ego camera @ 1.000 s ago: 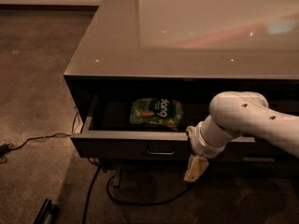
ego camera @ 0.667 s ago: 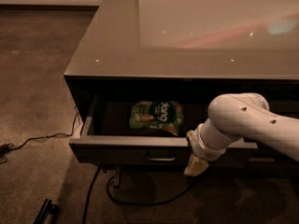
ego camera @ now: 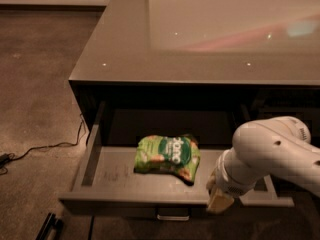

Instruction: Open top drawer

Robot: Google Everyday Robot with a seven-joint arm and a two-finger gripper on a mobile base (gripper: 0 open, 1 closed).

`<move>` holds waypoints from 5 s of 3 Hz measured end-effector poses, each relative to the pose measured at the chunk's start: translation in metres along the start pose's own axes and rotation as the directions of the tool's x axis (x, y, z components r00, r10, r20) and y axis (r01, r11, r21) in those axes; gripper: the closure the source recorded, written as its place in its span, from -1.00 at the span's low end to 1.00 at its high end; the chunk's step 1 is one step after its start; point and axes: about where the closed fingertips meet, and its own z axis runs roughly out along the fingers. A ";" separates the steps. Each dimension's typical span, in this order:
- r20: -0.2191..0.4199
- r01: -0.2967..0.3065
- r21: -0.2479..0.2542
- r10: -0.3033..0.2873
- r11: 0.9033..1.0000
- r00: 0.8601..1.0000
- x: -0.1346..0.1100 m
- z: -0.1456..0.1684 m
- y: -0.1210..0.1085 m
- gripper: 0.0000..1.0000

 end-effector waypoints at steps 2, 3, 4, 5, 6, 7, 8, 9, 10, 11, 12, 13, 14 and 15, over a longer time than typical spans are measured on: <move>-0.023 -0.008 -0.007 0.008 1.000 1.000 0.006 -0.001 0.011 0.26; -0.034 -0.008 -0.014 0.007 1.000 0.999 0.009 -0.004 0.023 -0.22; -0.034 -0.008 -0.014 0.007 1.000 0.999 0.009 -0.004 0.023 -0.68; -0.034 -0.008 -0.014 0.007 1.000 0.999 0.009 -0.004 0.023 -1.00; -0.034 -0.008 -0.014 0.007 1.000 0.999 0.009 -0.004 0.023 -1.00; -0.005 0.012 -0.009 -0.012 1.000 1.000 0.001 -0.004 0.018 -1.00; 0.028 0.044 0.039 -0.045 0.998 0.999 -0.013 -0.016 0.007 -1.00; 0.037 0.076 0.083 -0.079 0.994 0.996 -0.026 -0.028 -0.004 -1.00; 0.024 0.083 0.114 -0.087 0.990 0.996 -0.030 -0.035 -0.014 -1.00; 0.010 0.062 0.129 -0.064 0.990 0.998 -0.027 -0.034 -0.026 -0.68; -0.001 0.039 0.131 -0.039 0.991 0.999 -0.022 -0.026 -0.038 -0.22; -0.011 0.031 0.128 -0.030 0.991 0.999 -0.019 -0.020 -0.048 0.25; -0.024 0.037 0.107 -0.034 0.994 0.999 -0.018 -0.013 -0.054 0.71; -0.021 0.037 0.053 -0.036 0.998 0.999 -0.017 0.007 -0.048 1.00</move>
Offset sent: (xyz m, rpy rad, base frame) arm -0.0864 -0.0713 0.0001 -0.1367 0.1002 -0.0576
